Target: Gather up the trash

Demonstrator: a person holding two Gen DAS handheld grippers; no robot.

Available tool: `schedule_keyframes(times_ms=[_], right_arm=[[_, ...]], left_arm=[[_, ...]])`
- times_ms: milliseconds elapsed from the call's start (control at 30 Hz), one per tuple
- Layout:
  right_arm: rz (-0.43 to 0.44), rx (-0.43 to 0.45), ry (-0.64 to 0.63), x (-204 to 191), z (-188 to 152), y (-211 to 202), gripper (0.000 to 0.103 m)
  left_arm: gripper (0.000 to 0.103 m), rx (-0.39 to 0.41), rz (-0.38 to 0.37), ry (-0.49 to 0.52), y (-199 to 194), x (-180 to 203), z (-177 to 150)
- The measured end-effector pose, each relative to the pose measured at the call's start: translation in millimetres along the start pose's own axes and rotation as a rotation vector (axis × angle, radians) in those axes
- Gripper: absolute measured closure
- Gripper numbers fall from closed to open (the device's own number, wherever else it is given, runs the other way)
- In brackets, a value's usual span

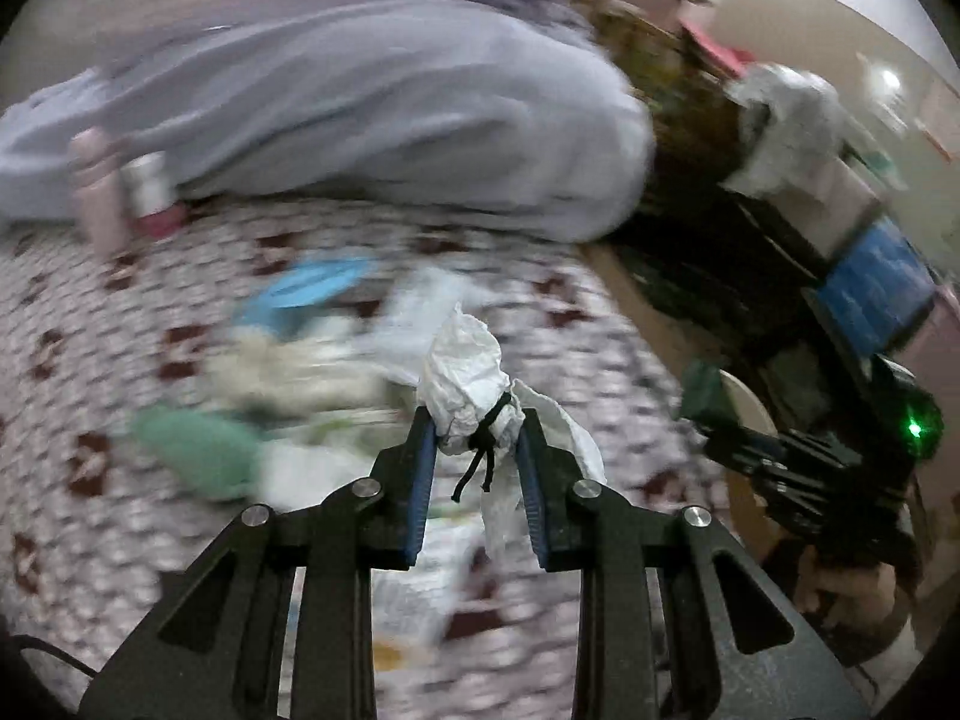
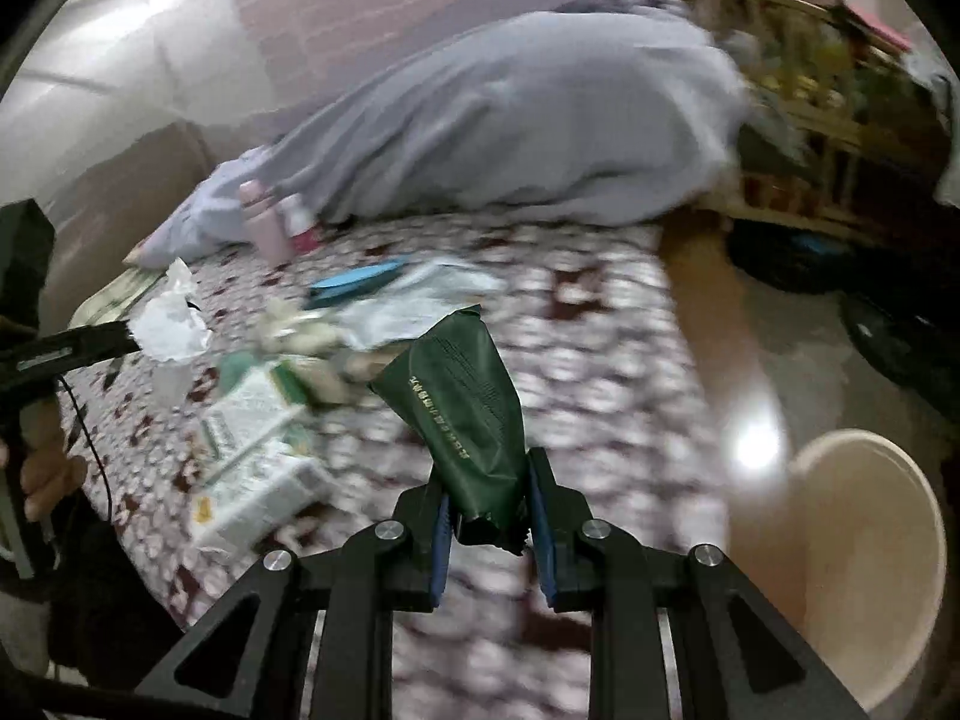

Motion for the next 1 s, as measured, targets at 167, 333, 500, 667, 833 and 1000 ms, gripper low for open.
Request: schedule_keyframes(times_ms=[167,333,500,667,833,1000], right_arm=[[-0.118,-0.001,0.077,72,-17,-32,0.081],[-0.23,-0.024,0.192,148,-45,-54,0.081],[-0.295,-0.046,0.285,202,-68,-61,0.081],[-0.336,-0.051,0.362,237,-84,-63,0.081],[-0.353,-0.022,0.406,248,-90,-62,0.045],[-0.336,-0.041,0.381,237,-87,-53,0.045]], left_arm=[[0.079,-0.064,-0.088,0.096,43,87,3],[0.079,-0.132,-0.162,0.147,96,162,3],[0.078,-0.192,-0.221,0.159,136,215,0],[0.061,-0.218,-0.271,0.131,164,244,0],[0.04,-0.226,-0.287,0.122,171,255,-1],[0.04,-0.207,-0.21,0.134,162,238,-3]])
Point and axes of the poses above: each gripper's, at about its wrist camera, not at the fingertips, and y roughly the way its jaws point, x to its right, z to its top, the point moved 6 cm from there along y, roughly the way its jaws point, and after that the axes turned 2 degrees about -z, right-handed, at the moved point
